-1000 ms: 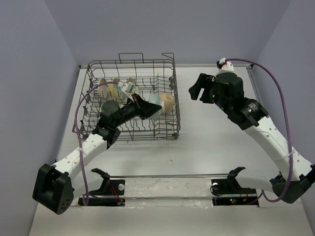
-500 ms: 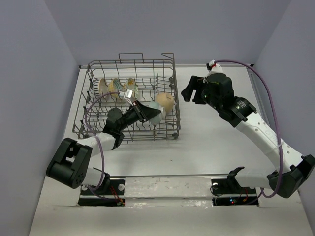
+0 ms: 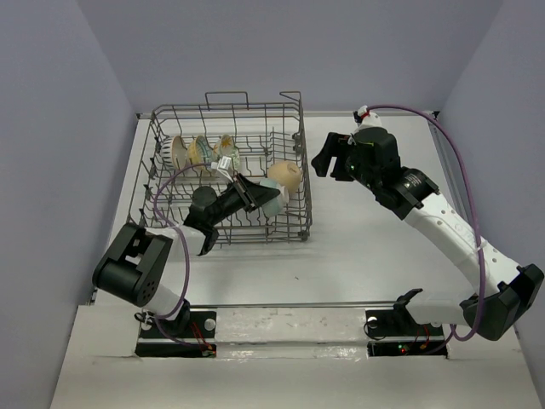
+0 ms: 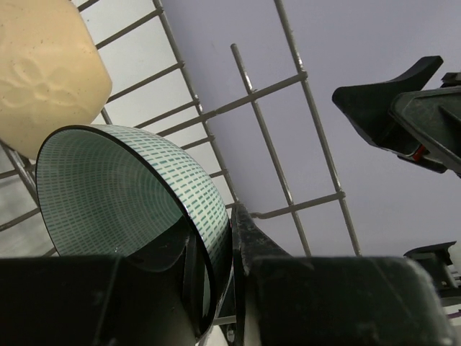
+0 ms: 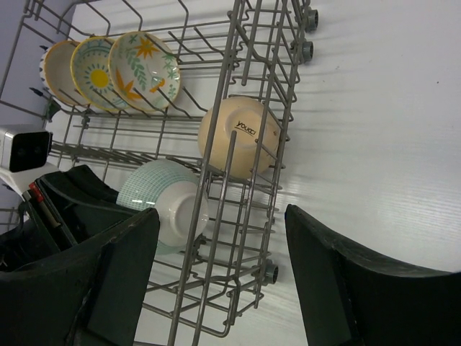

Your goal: Load the bowls into the dish rack

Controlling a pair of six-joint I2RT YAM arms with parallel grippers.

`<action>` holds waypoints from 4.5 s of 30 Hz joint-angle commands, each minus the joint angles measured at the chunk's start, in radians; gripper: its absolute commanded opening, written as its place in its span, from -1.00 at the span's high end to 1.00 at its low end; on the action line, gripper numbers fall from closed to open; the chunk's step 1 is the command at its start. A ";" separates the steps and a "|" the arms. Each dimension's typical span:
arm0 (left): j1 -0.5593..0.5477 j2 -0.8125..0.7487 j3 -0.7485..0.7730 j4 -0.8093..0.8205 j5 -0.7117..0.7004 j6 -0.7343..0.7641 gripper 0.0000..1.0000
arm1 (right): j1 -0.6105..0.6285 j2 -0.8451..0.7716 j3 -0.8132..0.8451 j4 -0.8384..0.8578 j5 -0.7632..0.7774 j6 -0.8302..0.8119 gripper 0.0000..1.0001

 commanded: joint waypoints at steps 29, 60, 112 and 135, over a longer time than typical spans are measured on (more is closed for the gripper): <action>-0.047 0.000 0.131 0.256 0.072 -0.023 1.00 | -0.003 0.006 -0.020 0.065 -0.005 0.010 -0.52; -0.045 0.121 0.069 0.257 0.056 -0.030 0.96 | -0.003 0.032 -0.014 0.062 -0.009 0.002 -0.52; -0.047 0.009 0.122 -0.205 -0.056 0.151 0.23 | -0.003 0.209 0.072 0.062 -0.031 -0.033 -0.16; -0.044 -0.086 0.147 -0.444 -0.158 0.255 0.07 | -0.003 0.221 0.086 0.062 -0.034 -0.034 -0.11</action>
